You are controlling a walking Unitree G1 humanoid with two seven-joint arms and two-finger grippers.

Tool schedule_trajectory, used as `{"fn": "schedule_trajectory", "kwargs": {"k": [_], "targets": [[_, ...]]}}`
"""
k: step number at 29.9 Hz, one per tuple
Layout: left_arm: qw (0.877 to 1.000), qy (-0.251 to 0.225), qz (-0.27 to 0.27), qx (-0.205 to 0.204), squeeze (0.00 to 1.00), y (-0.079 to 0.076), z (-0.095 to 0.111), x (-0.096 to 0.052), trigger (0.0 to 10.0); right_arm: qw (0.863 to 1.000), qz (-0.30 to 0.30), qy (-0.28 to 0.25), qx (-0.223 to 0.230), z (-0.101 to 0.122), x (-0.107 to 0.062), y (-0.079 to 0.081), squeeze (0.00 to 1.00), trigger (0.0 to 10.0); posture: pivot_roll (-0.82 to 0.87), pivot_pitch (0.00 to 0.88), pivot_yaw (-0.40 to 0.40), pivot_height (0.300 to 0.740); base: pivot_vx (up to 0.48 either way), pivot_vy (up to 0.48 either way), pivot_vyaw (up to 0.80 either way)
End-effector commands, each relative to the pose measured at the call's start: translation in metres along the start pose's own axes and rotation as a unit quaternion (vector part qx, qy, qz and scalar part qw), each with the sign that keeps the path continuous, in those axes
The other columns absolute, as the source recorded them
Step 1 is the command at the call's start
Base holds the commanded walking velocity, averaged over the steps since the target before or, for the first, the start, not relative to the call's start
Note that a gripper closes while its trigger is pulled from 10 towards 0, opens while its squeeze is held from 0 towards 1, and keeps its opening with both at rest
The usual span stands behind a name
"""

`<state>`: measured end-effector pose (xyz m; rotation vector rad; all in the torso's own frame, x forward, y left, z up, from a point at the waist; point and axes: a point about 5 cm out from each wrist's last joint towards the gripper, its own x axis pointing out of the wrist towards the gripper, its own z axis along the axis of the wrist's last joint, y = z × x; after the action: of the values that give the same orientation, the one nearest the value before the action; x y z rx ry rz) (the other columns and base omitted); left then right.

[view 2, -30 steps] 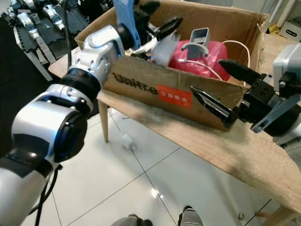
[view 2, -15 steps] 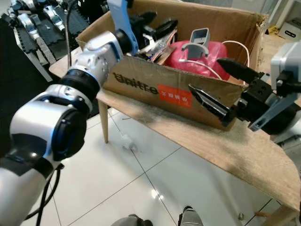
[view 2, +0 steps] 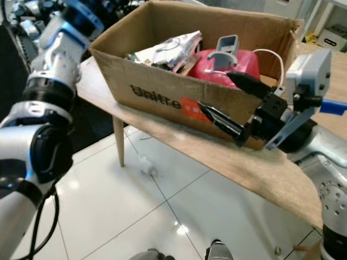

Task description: Picking trash to rubbish bin

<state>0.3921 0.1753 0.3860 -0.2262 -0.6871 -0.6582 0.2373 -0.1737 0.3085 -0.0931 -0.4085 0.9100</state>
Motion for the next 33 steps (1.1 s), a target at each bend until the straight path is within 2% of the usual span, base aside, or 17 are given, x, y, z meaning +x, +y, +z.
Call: {"fn": "schedule_trajectory", "kwargs": {"k": [1, 2, 4, 6, 9, 12, 15, 17, 18, 21, 23, 25, 28, 29, 30, 32, 33], "targets": [[0.999, -0.005, 0.035, 0.029, 0.00, 0.015, 0.010, -0.014, 10.0, 1.000, 0.016, 0.001, 0.003, -0.004, 0.003, 0.004, 0.00, 10.0, -0.08, 0.093, 0.074, 0.740, 0.000, 0.000, 0.00], [0.996, -0.001, 0.069, 0.048, 0.00, 0.028, 0.012, -0.029, 10.0, 1.000, 0.025, -0.002, 0.012, -0.008, 0.007, 0.005, 0.00, 10.0, -0.07, 0.091, 0.073, 0.740, 0.000, 0.000, 0.00], [0.996, -0.001, 0.069, 0.048, 0.00, 0.028, 0.012, -0.029, 10.0, 1.000, 0.025, -0.002, 0.012, -0.008, 0.007, 0.005, 0.00, 10.0, -0.07, 0.091, 0.073, 0.740, 0.000, 0.000, 0.00], [0.983, 0.008, 0.157, 0.098, 0.00, 0.056, 0.020, -0.066, 10.0, 0.999, 0.041, -0.002, 0.029, -0.018, 0.014, 0.008, 0.00, 10.0, -0.03, 0.082, 0.060, 0.740, 0.000, 0.000, 0.00], [0.971, 0.013, 0.207, 0.122, 0.00, 0.070, 0.024, -0.088, 10.0, 0.998, 0.052, -0.001, 0.043, -0.025, 0.020, 0.011, 0.00, 10.0, -0.01, 0.074, 0.053, 0.740, 0.000, 0.000, 0.00], [0.940, 0.048, 0.298, 0.157, 0.00, 0.091, 0.022, -0.133, 10.0, 0.994, 0.071, 0.006, 0.078, -0.045, 0.034, 0.017, 0.00, 10.0, 0.01, 0.061, 0.041, 0.740, 0.000, 0.000, 0.00], [0.927, 0.070, 0.327, 0.168, 0.00, 0.097, 0.017, -0.150, 10.0, 0.992, 0.080, 0.011, 0.093, -0.054, 0.040, 0.021, 0.00, 10.0, 0.02, 0.058, 0.038, 0.740, 0.000, 0.000, 0.00], [0.895, 0.152, 0.383, 0.173, 0.00, 0.105, -0.013, -0.195, 10.0, 0.987, 0.093, 0.036, 0.129, -0.082, 0.052, 0.032, 0.00, 10.0, 0.03, 0.056, 0.032, 0.740, 0.000, 0.000, 0.00], [0.895, 0.152, 0.383, 0.173, 0.00, 0.105, -0.013, -0.195, 10.0, 0.987, 0.093, 0.036, 0.129, -0.082, 0.052, 0.032, 0.00, 10.0, 0.03, 0.056, 0.032, 0.740, 0.000, 0.000, 0.00], [0.839, 0.284, 0.442, 0.146, 0.00, 0.093, -0.072, -0.263, 10.0, 0.974, 0.142, 0.073, 0.158, -0.107, 0.064, 0.060, 0.00, 10.0, 0.03, 0.055, 0.024, 0.740, 0.000, 0.000, 0.00], [0.839, 0.284, 0.442, 0.146, 0.00, 0.093, -0.072, -0.263, 10.0, 0.974, 0.142, 0.073, 0.158, -0.107, 0.064, 0.060, 0.00, 10.0, 0.03, 0.055, 0.024, 0.740, 0.000, 0.000, 0.00], [0.811, 0.334, 0.465, 0.120, 0.00, 0.079, -0.098, -0.294, 10.0, 0.969, 0.156, 0.084, 0.169, -0.117, 0.068, 0.070, 0.00, 10.0, 0.03, 0.058, 0.019, 0.740, 0.000, 0.000, 0.00], [0.811, 0.334, 0.465, 0.120, 0.00, 0.079, -0.098, -0.294, 10.0, 0.969, 0.156, 0.084, 0.169, -0.117, 0.068, 0.070, 0.00, 10.0, 0.03, 0.058, 0.019, 0.740, 0.000, 0.000, 0.00], [0.790, 0.369, 0.479, 0.100, 0.00, 0.068, -0.115, -0.314, 10.0, 0.964, 0.162, 0.106, 0.180, -0.131, 0.069, 0.078, 0.00, 10.0, 0.02, 0.060, 0.017, 0.740, 0.000, 0.000, 0.00], [0.790, 0.369, 0.479, 0.100, 0.00, 0.068, -0.115, -0.314, 10.0, 0.964, 0.162, 0.106, 0.180, -0.131, 0.069, 0.078, 0.00, 10.0, 0.02, 0.060, 0.017, 0.740, 0.000, 0.000, 0.00], [0.735, 0.453, 0.502, 0.056, 0.00, 0.035, -0.150, -0.362, 10.0, 0.949, 0.177, 0.171, 0.197, -0.168, 0.066, 0.099, 0.00, 10.0, 0.03, 0.066, 0.012, 0.740, 0.000, 0.000, 0.00], [0.735, 0.453, 0.502, 0.056, 0.00, 0.035, -0.150, -0.362, 10.0, 0.949, 0.177, 0.171, 0.197, -0.168, 0.066, 0.099, 0.00, 10.0, 0.03, 0.066, 0.012, 0.740, 0.000, 0.000, 0.00]]}}
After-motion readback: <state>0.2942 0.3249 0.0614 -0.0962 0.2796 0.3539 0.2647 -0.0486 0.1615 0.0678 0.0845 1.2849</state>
